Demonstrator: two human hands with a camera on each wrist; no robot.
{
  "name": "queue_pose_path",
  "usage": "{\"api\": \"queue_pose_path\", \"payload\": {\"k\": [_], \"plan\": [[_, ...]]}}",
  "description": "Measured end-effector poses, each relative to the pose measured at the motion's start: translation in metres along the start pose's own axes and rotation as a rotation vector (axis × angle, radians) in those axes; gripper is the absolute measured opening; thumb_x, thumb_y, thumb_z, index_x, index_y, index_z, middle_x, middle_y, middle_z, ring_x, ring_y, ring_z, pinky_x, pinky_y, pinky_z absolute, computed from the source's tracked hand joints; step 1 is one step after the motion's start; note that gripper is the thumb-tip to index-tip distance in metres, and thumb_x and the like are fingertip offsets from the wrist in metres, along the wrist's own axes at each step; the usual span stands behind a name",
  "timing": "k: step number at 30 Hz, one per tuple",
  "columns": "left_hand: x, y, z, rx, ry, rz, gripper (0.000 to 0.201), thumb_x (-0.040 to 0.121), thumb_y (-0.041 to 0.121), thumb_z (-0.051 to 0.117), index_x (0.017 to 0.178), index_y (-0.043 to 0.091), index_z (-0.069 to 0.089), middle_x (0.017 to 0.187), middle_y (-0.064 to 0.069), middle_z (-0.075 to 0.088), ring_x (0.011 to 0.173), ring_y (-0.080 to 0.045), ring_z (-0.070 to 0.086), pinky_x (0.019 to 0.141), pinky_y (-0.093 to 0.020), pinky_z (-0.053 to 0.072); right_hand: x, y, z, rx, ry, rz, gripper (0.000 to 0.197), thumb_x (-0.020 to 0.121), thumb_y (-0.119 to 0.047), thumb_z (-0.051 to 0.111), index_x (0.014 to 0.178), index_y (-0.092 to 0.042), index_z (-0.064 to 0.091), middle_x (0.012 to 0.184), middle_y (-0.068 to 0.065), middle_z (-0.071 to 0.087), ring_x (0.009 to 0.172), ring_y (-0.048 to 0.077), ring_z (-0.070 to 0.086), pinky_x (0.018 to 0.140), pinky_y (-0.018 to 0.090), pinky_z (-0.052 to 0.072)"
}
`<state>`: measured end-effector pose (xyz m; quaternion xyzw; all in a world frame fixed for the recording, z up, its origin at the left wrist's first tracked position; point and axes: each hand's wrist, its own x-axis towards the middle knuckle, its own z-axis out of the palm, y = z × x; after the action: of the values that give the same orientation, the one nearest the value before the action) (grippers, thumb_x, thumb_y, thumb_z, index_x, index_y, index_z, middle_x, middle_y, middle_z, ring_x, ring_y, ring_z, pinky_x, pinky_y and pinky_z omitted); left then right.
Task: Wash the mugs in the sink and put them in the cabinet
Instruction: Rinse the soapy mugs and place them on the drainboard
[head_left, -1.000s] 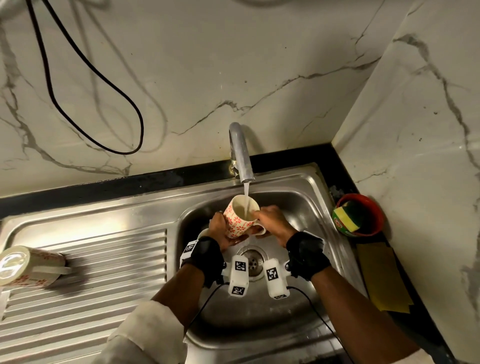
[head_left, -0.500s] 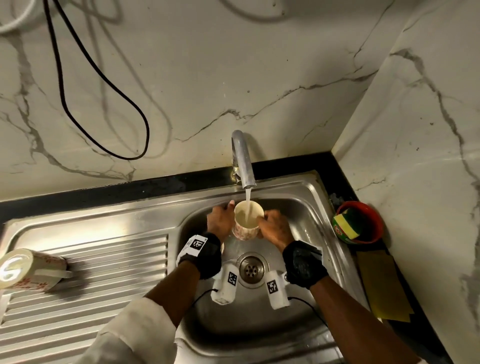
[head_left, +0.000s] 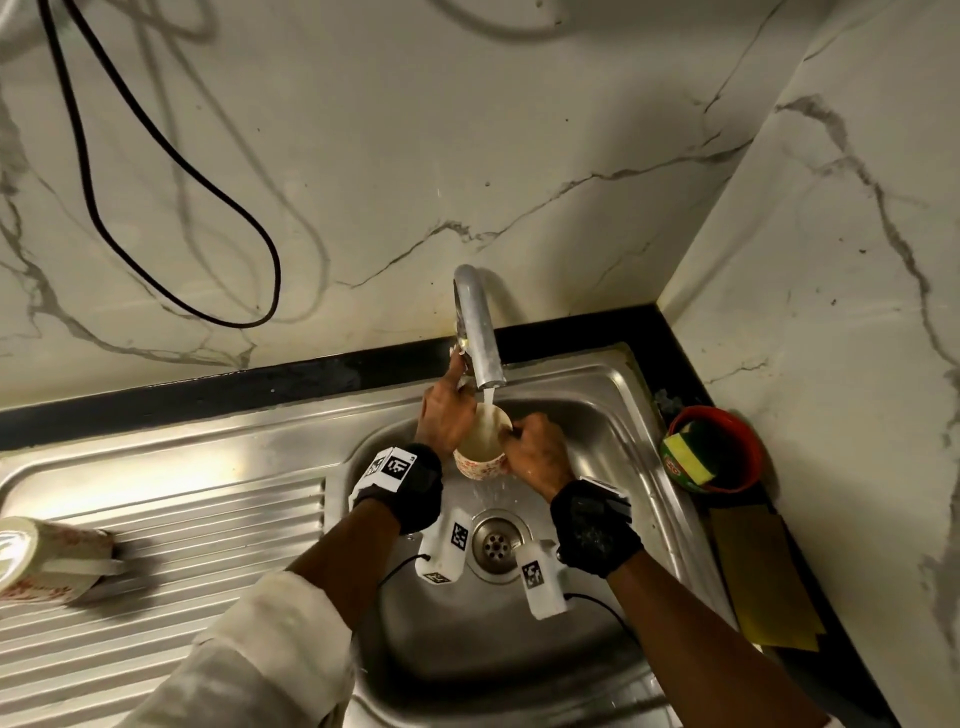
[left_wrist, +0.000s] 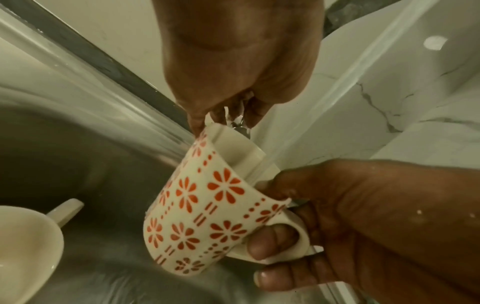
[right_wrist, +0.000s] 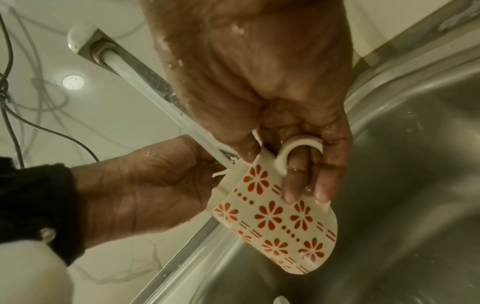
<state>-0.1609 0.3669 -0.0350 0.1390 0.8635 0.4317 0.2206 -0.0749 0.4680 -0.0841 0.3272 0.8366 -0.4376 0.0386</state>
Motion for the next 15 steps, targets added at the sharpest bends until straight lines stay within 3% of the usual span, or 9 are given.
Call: {"api": "queue_pose_path", "payload": {"k": [2,5,8,10,12,13,15], "plan": [[0.003,0.000,0.000,0.108,-0.063,0.025,0.042,0.098,0.004,0.046,0.139,-0.002,0.045,0.124,-0.018,0.058,0.104,-0.024,0.057,0.088,-0.023,0.041,0.000,0.003,0.000,0.009,0.001,0.003,0.035,0.087,-0.033,0.054,0.085,-0.003,0.071,0.080,0.016,0.073,0.076,0.032,0.071,0.071,0.045,0.059],[0.010,0.003,-0.005,0.238,-0.167,0.014,0.047,0.097,0.003,0.049,0.140,-0.013,0.038,0.142,-0.031,0.043,0.131,-0.040,0.044,0.109,-0.034,0.035,-0.004,-0.001,0.001,0.046,0.014,0.014,0.034,0.089,-0.030,0.055,0.087,0.000,0.071,0.078,0.018,0.072,0.074,0.034,0.070,0.067,0.049,0.059],[0.002,0.011,-0.015,0.199,-0.199,0.099,0.055,0.097,0.000,0.044,0.149,0.001,0.028,0.147,-0.025,0.041,0.131,-0.038,0.046,0.107,-0.042,0.041,-0.012,-0.008,-0.004,0.136,0.008,0.043,0.031,0.094,-0.025,0.054,0.094,0.002,0.070,0.080,0.016,0.071,0.069,0.029,0.069,0.054,0.035,0.059],[-0.013,0.005,-0.015,0.100,-0.124,0.086,0.047,0.104,0.015,0.042,0.150,0.011,0.032,0.135,-0.015,0.053,0.116,-0.027,0.056,0.093,-0.034,0.046,-0.019,-0.009,-0.010,0.256,-0.029,0.106,0.028,0.097,-0.024,0.053,0.096,0.000,0.066,0.076,0.013,0.068,0.060,0.023,0.064,0.047,0.029,0.054],[-0.030,-0.009,-0.011,-0.075,-0.080,-0.016,0.042,0.105,0.039,0.037,0.134,0.014,0.052,0.119,-0.012,0.065,0.103,-0.025,0.064,0.081,-0.028,0.048,-0.027,-0.004,-0.013,0.430,-0.087,0.234,0.024,0.097,-0.023,0.050,0.093,-0.003,0.062,0.071,0.010,0.063,0.054,0.018,0.057,0.042,0.026,0.047],[-0.036,-0.017,-0.008,-0.168,-0.093,-0.102,0.052,0.102,0.052,0.034,0.127,0.013,0.058,0.111,-0.012,0.069,0.098,-0.024,0.067,0.079,-0.027,0.049,-0.030,0.000,-0.014,0.540,-0.124,0.310,0.024,0.097,-0.022,0.047,0.087,-0.004,0.060,0.065,0.008,0.058,0.048,0.017,0.052,0.041,0.023,0.042],[-0.047,-0.036,-0.006,-0.264,-0.144,-0.256,0.074,0.090,0.075,0.031,0.119,0.015,0.063,0.101,-0.009,0.073,0.091,-0.021,0.070,0.087,-0.035,0.053,-0.036,0.008,-0.013,0.763,-0.241,0.489,0.032,0.096,-0.017,0.035,0.069,-0.010,0.051,0.048,0.002,0.043,0.037,0.012,0.036,0.040,0.015,0.030]]}}
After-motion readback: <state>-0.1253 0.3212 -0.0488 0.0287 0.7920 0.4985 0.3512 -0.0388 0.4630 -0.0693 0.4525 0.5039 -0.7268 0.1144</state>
